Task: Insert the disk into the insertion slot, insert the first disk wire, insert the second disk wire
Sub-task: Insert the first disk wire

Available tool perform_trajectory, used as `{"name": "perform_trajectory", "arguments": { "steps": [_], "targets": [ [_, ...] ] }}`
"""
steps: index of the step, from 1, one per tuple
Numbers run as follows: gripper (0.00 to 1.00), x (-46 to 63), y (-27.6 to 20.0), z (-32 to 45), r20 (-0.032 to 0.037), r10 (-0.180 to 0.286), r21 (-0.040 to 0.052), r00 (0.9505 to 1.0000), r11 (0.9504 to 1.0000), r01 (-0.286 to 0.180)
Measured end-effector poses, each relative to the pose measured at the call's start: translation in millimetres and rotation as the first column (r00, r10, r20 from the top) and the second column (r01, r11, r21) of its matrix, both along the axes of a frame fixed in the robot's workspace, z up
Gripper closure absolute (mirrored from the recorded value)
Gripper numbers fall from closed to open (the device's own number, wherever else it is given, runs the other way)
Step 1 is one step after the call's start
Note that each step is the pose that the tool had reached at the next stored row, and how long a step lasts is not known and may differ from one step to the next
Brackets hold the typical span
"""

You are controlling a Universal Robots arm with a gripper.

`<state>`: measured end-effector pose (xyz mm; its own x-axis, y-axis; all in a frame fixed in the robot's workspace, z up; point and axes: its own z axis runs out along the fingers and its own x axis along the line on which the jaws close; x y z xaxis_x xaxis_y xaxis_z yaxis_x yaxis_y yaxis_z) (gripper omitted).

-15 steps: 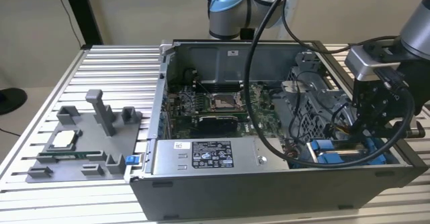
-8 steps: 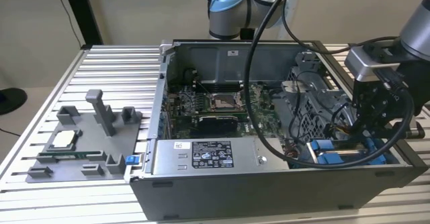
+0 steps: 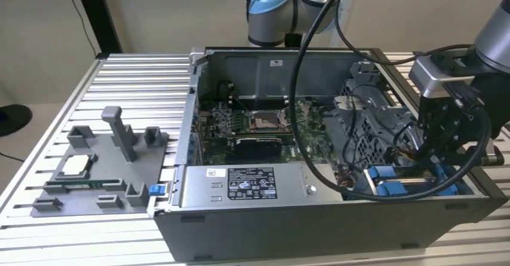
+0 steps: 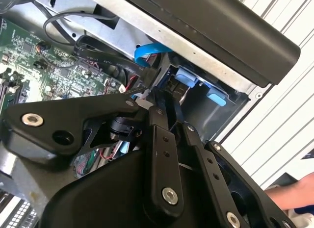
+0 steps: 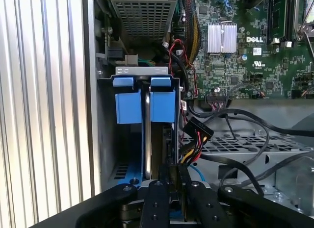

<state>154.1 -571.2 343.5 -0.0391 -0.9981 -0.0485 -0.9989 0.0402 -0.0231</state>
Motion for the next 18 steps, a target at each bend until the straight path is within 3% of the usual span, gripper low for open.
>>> {"name": "perform_trajectory", "arguments": {
  "steps": [18],
  "targets": [
    [1.0,-0.7,0.0,-4.3,0.0,-0.012,0.0004,0.9999,0.9999,0.012]
  ]
}}
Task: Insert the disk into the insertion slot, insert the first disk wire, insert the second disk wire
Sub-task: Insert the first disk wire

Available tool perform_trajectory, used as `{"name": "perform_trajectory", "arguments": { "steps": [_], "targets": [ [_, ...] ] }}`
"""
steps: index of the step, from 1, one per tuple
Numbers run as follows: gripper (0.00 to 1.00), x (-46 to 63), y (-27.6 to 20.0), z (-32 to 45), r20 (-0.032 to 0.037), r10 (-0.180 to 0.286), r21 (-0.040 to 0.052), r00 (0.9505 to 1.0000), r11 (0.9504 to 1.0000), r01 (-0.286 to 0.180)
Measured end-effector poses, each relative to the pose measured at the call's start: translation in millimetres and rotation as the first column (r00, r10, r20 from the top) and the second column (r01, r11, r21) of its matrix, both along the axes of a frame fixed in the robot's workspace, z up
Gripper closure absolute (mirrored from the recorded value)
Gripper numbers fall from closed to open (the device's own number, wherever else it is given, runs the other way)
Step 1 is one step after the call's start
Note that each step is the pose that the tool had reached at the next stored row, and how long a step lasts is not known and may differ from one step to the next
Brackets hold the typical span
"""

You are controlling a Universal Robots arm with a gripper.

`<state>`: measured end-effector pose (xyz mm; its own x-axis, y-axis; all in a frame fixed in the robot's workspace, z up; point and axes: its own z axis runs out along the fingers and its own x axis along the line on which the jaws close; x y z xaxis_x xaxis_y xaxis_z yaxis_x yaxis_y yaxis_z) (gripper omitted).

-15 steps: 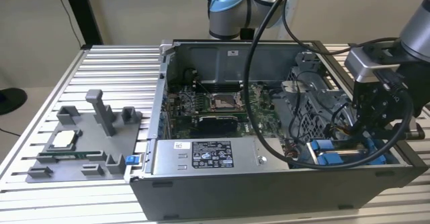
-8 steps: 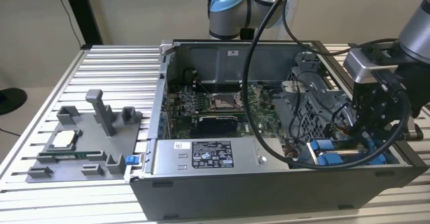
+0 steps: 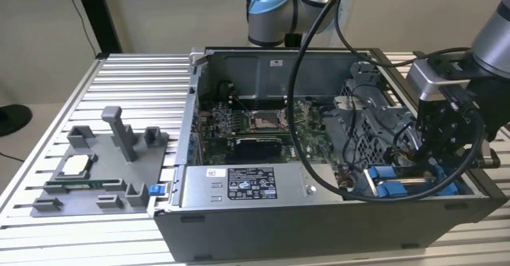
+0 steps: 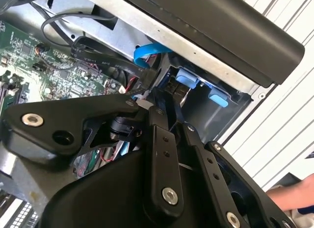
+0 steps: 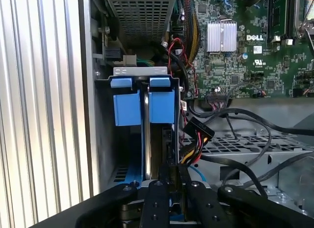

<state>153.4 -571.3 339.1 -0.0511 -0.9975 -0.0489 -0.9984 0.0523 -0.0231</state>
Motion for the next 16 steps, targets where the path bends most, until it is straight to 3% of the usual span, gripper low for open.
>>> {"name": "perform_trajectory", "arguments": {
  "steps": [14,15,16],
  "targets": [
    [1.0,-0.1,0.1,-5.1,-0.0003,-0.002,0.0001,1.0,1.0,0.002],
    [0.0,-0.1,0.0,-5.6,-0.0003,-0.002,0.0009,1.0,1.0,0.002],
    [0.0,-0.1,0.0,-5.5,-0.0001,-0.002,0.0005,1.0,1.0,0.002]
  ]
}}
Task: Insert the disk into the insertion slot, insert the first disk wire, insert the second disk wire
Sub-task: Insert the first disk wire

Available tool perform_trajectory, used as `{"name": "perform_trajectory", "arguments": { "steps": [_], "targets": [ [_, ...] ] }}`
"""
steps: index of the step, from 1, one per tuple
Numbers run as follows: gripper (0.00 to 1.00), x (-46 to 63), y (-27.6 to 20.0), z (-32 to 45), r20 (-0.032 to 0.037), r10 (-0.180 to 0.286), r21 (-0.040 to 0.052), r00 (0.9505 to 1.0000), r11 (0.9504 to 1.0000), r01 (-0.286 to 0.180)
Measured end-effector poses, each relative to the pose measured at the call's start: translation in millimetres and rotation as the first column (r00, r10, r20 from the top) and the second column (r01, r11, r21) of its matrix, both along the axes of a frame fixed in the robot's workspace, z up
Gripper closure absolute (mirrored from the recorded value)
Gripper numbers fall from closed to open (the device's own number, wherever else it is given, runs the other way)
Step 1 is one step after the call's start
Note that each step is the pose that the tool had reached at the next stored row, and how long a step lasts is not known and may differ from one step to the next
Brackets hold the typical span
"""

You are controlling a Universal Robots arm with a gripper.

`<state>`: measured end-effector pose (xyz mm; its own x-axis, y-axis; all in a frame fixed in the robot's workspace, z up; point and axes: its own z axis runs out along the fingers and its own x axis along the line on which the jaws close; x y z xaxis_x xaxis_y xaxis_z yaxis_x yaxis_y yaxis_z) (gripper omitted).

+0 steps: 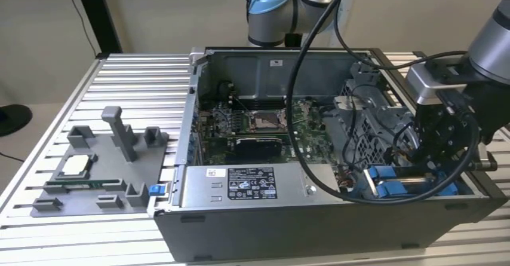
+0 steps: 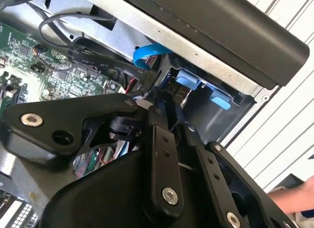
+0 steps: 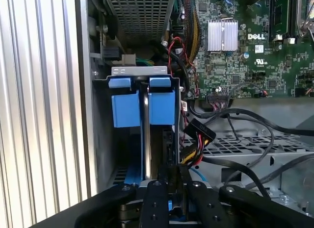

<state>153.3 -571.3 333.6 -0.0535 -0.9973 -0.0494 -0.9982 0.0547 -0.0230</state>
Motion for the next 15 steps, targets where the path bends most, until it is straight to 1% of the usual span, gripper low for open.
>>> {"name": "perform_trajectory", "arguments": {
  "steps": [5,10,15],
  "targets": [
    [0.0,0.0,0.0,2.1,0.0001,0.0,-0.001,1.0,1.0,0.0],
    [0.0,0.1,0.0,11.8,0.0001,0.0,-0.0008,1.0,1.0,0.0],
    [0.0,0.1,0.1,24.1,0.0001,0.0,-0.0017,1.0,1.0,0.0]
  ]
}}
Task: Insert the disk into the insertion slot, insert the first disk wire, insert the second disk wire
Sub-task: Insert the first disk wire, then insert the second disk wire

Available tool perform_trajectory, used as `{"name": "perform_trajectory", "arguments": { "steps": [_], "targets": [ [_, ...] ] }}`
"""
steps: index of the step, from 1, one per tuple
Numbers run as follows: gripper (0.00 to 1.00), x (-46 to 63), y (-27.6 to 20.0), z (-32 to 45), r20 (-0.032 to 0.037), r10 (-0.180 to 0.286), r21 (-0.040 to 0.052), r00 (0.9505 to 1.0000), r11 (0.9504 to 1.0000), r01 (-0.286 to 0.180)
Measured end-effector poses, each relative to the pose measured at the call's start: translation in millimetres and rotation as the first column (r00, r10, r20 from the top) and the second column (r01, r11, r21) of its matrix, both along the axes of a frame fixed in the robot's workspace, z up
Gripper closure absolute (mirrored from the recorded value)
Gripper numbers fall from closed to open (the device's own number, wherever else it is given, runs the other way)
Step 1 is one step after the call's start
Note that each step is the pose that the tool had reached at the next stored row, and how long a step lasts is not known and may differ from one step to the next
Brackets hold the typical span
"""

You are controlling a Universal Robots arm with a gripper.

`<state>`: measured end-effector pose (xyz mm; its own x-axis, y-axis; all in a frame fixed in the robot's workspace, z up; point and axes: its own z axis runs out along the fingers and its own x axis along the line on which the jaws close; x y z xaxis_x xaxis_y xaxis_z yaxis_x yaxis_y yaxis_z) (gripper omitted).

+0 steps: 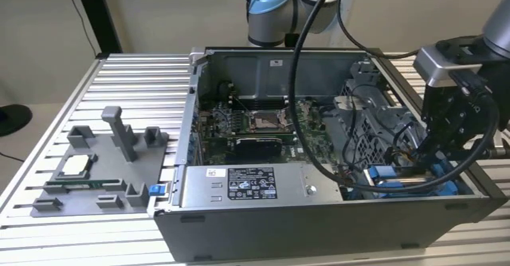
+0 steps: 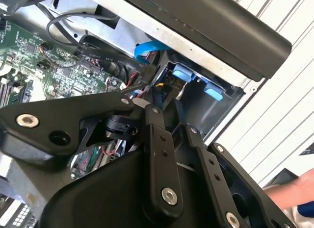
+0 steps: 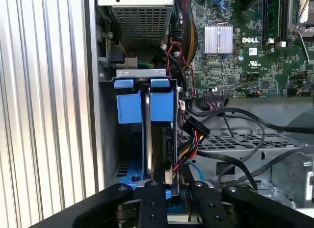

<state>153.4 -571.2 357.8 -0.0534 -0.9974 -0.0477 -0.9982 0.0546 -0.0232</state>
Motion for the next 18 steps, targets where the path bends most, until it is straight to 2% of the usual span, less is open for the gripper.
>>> {"name": "perform_trajectory", "arguments": {
  "steps": [3,7,12,15,16,18],
  "targets": [
    [0.0,0.0,0.8,5.7,0.0001,0.0,-0.0041,1.0,1.0,0.0],
    [0.0,1.8,3.4,8.4,-0.0001,0.0,-0.0042,1.0,1.0,0.0],
    [0.0,9.7,11.9,8.6,0.0,0.0,-0.005,1.0,1.0,0.0],
    [0.0,15.1,16.1,8.5,-0.0007,0.0,-0.0115,1.0,0.9999,0.0],
    [1.0,16.2,17.3,8.6,-0.0009,0.0,-0.0158,1.0,0.9999,0.0],
    [1.0,17.3,19.4,8.6,-0.0014,0.0,-0.0252,1.0,0.9997,0.0]
  ]
}}
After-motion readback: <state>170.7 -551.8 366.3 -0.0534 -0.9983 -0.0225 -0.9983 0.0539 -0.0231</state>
